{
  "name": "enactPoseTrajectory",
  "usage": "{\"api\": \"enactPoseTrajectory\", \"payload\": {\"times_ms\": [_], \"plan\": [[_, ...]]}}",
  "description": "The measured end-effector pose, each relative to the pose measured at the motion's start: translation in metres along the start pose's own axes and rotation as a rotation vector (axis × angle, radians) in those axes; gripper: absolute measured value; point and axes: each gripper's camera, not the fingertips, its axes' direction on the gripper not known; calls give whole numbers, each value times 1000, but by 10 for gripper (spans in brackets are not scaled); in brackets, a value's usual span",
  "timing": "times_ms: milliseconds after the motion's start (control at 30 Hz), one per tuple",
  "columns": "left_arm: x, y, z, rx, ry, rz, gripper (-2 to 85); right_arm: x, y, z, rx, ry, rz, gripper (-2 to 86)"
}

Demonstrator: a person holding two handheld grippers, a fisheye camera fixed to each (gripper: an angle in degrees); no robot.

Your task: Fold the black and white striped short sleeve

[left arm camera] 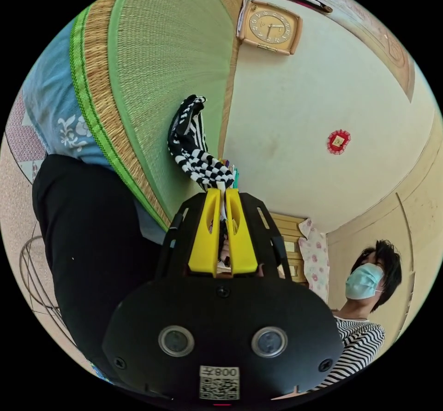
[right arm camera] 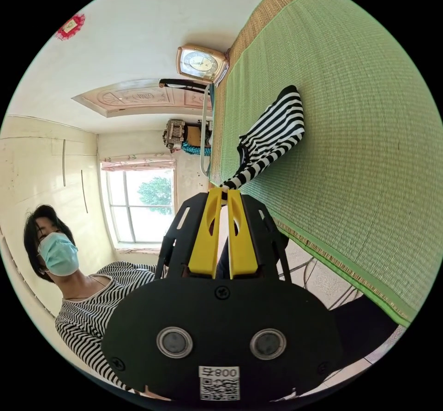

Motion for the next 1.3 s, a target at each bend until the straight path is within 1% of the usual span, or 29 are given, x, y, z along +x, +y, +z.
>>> {"api": "enactPoseTrajectory", "payload": {"times_ms": [267,433,700,867,1033,1133,1167,1233,1300], "plan": [[74,41,42,-128,-6,196,23,-26,83,-54,88,-44,-87,19],[118,73,86,-216,11,290,22,-42,140,-95,158,-53,-151,19],[166,107,168,-360,41,352,22,-57,224,-161,306,-74,-223,20],[188,116,227,-439,46,362,22,-60,253,-191,370,-53,-237,20],[203,101,311,-483,-3,352,21,-41,239,-220,397,-24,-189,18],[218,78,369,-495,-48,376,21,-30,199,-246,395,-7,-169,18],[222,72,382,-497,-57,382,21,-29,175,-258,394,0,-169,17],[249,47,435,-484,-70,437,21,-35,132,-280,394,17,-187,17],[277,29,476,-460,-53,479,21,-57,67,-316,394,40,-231,16]]}}
